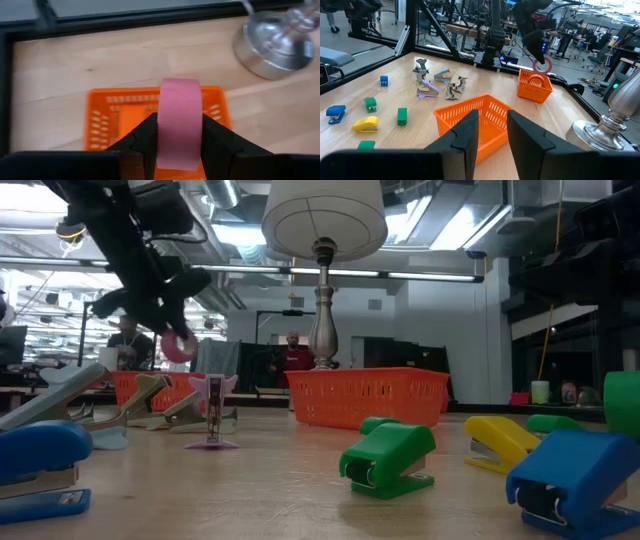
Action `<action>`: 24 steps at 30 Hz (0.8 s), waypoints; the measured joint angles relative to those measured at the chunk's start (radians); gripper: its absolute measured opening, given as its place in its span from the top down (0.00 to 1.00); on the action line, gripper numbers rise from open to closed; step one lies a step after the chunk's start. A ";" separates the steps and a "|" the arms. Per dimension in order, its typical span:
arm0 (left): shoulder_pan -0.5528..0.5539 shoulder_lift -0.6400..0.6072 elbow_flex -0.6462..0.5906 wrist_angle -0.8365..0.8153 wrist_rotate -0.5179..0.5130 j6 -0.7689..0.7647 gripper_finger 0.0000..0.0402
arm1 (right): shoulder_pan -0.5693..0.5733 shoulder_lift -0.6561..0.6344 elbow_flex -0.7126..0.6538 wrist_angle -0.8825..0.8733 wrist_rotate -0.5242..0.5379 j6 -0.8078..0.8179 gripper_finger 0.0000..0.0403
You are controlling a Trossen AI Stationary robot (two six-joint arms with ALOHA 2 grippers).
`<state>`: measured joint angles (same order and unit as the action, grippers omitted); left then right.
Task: Pick and place Stapler, Stapler remover, tape
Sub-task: Put the pink tape into the top orange bin
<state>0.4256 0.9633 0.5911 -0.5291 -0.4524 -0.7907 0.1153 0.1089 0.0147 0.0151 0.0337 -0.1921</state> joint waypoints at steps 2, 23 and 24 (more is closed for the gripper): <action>-0.013 0.019 0.000 0.010 -0.001 -0.002 0.72 | 0.000 0.000 0.000 0.000 0.000 0.000 0.74; -0.026 0.283 0.001 0.004 -0.106 -0.038 0.71 | 0.000 0.000 0.000 0.000 0.000 0.000 0.74; -0.020 0.287 0.001 0.003 -0.107 -0.037 0.71 | 0.000 0.000 0.000 0.000 0.000 0.000 0.74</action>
<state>0.4057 1.2506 0.5919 -0.5263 -0.5591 -0.8277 0.1154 0.1089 0.0147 0.0151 0.0337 -0.1921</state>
